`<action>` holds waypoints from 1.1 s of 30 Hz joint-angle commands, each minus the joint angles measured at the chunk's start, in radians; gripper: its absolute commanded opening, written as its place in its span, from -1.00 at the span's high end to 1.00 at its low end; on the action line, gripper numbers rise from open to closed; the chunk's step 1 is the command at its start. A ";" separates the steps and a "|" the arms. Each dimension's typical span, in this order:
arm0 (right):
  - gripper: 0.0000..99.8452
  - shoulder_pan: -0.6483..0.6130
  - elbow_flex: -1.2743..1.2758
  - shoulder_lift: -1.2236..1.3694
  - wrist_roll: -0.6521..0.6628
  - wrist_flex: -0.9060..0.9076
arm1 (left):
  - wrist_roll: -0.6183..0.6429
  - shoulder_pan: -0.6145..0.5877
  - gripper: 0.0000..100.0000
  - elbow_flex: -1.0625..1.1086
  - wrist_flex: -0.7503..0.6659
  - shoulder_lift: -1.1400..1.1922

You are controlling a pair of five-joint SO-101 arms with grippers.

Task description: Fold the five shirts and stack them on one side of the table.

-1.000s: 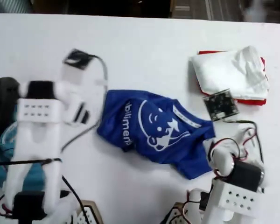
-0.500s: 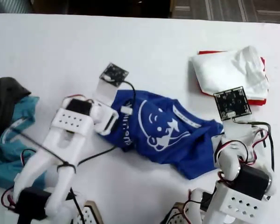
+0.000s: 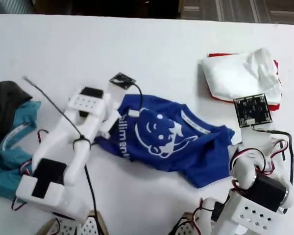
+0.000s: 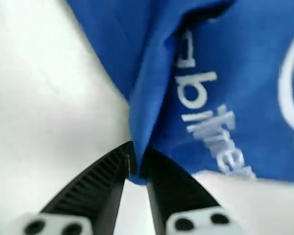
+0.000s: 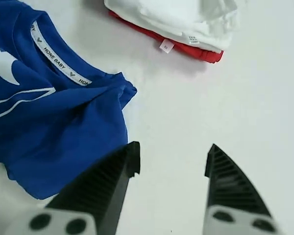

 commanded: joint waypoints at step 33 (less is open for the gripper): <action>0.55 -0.809 -1.559 1.833 -0.491 -0.010 | -0.542 -0.709 0.95 0.232 0.486 -0.525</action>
